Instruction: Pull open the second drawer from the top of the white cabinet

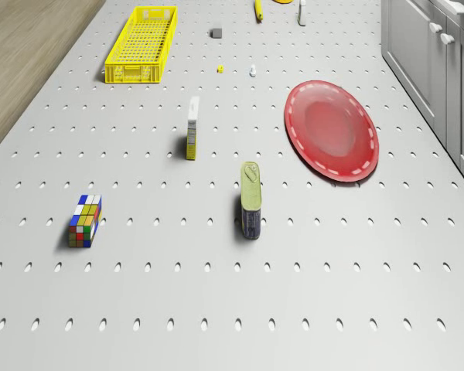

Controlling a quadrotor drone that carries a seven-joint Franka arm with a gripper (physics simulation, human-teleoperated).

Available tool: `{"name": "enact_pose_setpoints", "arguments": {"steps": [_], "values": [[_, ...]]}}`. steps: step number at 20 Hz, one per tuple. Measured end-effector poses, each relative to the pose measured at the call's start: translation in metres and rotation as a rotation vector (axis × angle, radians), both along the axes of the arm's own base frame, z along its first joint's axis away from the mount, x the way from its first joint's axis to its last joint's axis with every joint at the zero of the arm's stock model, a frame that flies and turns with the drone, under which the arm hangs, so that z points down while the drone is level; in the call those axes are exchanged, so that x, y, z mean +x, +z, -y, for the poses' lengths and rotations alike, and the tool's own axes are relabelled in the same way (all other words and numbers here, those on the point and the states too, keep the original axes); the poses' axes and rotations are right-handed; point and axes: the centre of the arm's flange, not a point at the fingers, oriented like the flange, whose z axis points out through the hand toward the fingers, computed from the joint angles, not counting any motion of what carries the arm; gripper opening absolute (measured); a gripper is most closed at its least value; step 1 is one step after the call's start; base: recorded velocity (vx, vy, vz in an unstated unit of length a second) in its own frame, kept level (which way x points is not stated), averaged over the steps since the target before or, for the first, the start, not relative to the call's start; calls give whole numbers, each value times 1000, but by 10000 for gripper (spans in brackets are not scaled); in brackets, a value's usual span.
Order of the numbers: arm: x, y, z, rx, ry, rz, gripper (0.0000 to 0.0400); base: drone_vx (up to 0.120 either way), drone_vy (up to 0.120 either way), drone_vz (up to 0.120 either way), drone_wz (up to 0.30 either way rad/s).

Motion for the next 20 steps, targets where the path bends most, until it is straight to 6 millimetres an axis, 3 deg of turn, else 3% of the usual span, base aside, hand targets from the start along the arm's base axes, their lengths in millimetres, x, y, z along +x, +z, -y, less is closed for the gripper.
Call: {"name": "enact_pose_setpoints", "arguments": {"steps": [3,7,20], "values": [[0,-23,14,275,4,-2,305,120,-120,0,0],[1,-42,21,484,7,-3,303,120,-120,0,0],[1,-60,23,666,9,-4,300,120,-120,0,0]]}}
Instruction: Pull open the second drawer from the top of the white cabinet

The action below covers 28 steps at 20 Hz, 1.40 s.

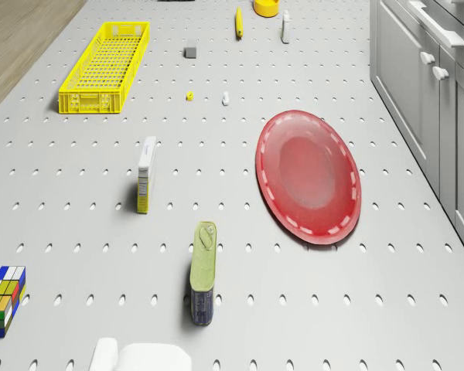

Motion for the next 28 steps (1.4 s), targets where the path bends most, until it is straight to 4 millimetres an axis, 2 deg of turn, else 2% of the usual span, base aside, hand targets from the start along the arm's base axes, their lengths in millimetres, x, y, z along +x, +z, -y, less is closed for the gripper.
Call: {"name": "enact_pose_setpoints", "arguments": {"steps": [10,17,28], "values": [[0,-2,0,16,0,0,300,120,-116,0,0],[0,-2,0,18,0,-1,300,120,-11,0,0],[0,-2,0,19,0,-1,300,120,-120,0,0]]}}
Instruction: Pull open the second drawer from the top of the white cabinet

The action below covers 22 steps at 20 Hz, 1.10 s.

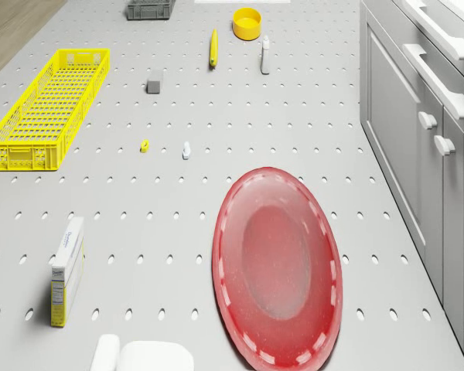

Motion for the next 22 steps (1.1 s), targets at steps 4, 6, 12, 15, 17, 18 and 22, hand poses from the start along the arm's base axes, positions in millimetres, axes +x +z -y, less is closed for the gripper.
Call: {"name": "enact_pose_setpoints", "arguments": {"steps": [4,6,12,15,17,18,22], "values": [[0,0,0,0,0,0,300,120,-20,0,0],[0,0,0,0,0,0,300,120,0,0,0],[0,0,0,0,0,0,300,120,-93,0,0],[0,0,0,0,0,0,300,120,-120,0,0],[0,0,0,0,0,0,300,120,-60,0,0],[0,0,0,0,0,0,300,120,0,0,0],[0,0,0,0,0,0,300,120,0,0,0]]}}
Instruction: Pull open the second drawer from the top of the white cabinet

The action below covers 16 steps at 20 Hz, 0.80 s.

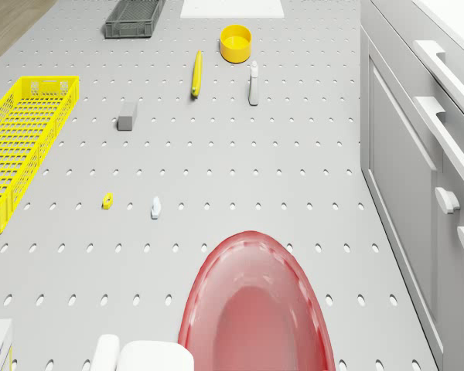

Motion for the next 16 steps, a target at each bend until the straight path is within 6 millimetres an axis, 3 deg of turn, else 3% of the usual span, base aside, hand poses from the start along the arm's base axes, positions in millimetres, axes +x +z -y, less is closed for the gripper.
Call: {"name": "enact_pose_setpoints", "arguments": {"steps": [2,7,16], "values": [[0,0,0,0,0,0,300,120,-20,0,0],[0,0,0,0,0,0,300,120,-104,0,0],[0,0,0,0,0,0,300,120,0,0,0]]}}
